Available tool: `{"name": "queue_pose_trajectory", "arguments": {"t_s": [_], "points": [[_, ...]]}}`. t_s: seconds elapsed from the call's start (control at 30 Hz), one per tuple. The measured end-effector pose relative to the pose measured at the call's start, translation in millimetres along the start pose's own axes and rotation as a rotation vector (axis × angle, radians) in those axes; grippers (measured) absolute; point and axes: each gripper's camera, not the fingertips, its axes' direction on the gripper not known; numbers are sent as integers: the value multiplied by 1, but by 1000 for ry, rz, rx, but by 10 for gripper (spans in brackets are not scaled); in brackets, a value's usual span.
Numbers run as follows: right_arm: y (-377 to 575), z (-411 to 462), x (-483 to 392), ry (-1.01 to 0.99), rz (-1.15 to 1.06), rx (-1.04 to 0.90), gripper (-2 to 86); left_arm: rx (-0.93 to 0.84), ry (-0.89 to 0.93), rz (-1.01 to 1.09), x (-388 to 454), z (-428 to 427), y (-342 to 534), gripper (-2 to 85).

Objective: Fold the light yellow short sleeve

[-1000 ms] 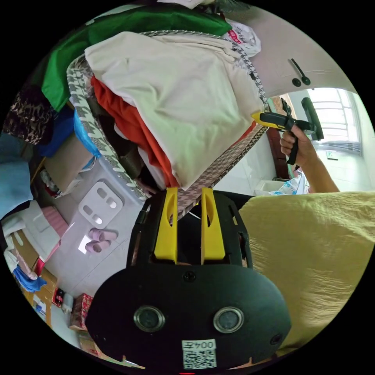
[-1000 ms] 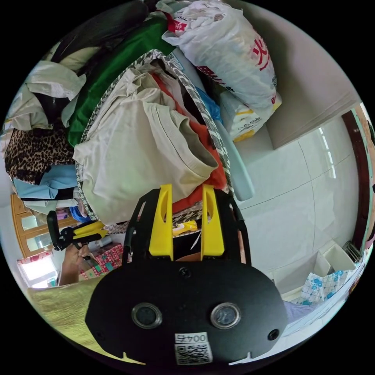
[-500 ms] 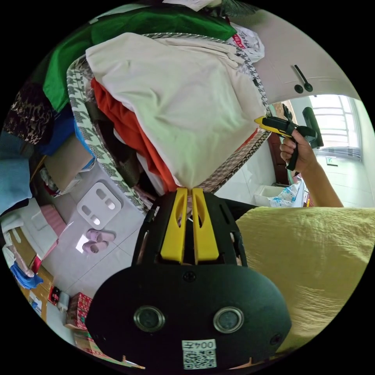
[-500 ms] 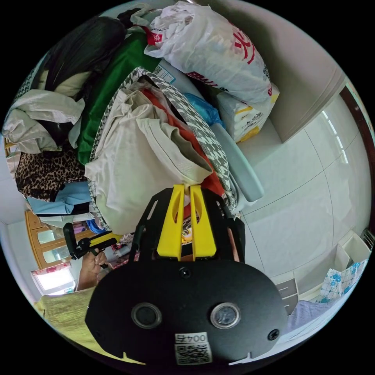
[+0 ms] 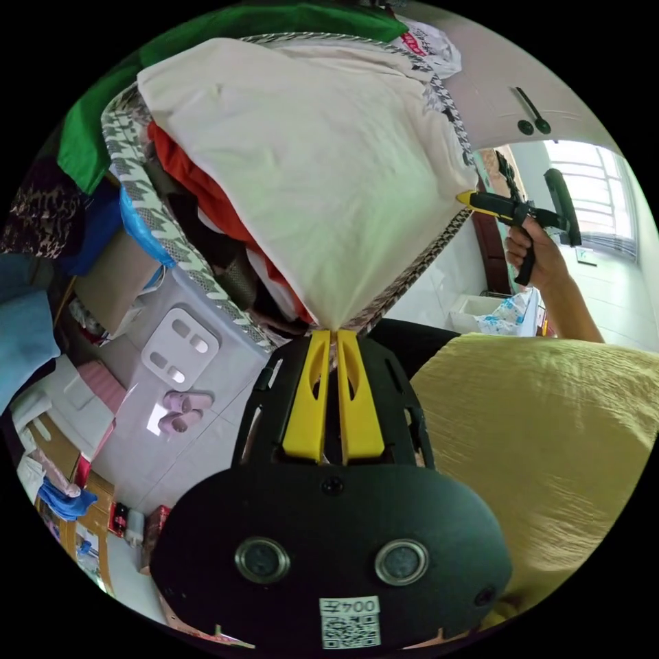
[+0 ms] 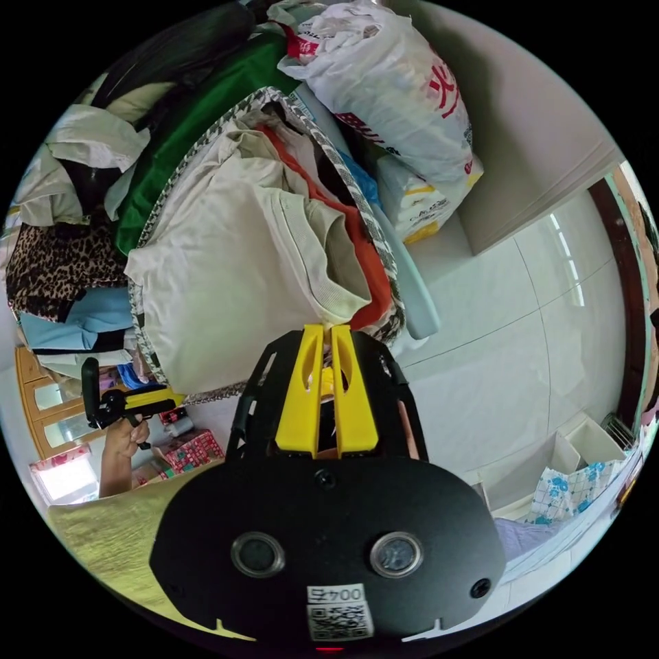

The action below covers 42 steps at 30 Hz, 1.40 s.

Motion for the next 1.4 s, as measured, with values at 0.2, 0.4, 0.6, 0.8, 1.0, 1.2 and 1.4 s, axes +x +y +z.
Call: {"name": "queue_pose_trajectory", "arguments": {"t_s": [0.2,0.4,0.6,0.8,1.0,1.2,1.4], "points": [[35,-47,-25,49,-109,144,50,13,-18,2,2,-14,21,64],[62,-86,-98,118,-545,583,73,436,-322,51,28,-64,19,80],[3,-68,-152,152,-634,563,71,583,-426,-90,3,-46,-40,91],[-48,-72,-171,132,-601,515,80,582,-406,-294,-29,-23,-64,80],[-73,-85,-172,25,-542,416,76,531,-494,-330,-25,15,-77,77],[-20,-182,-182,48,-527,499,73,655,-443,-349,-9,10,-46,73],[74,-221,-186,179,-559,403,64,765,-361,-30,69,34,-33,40]]}}
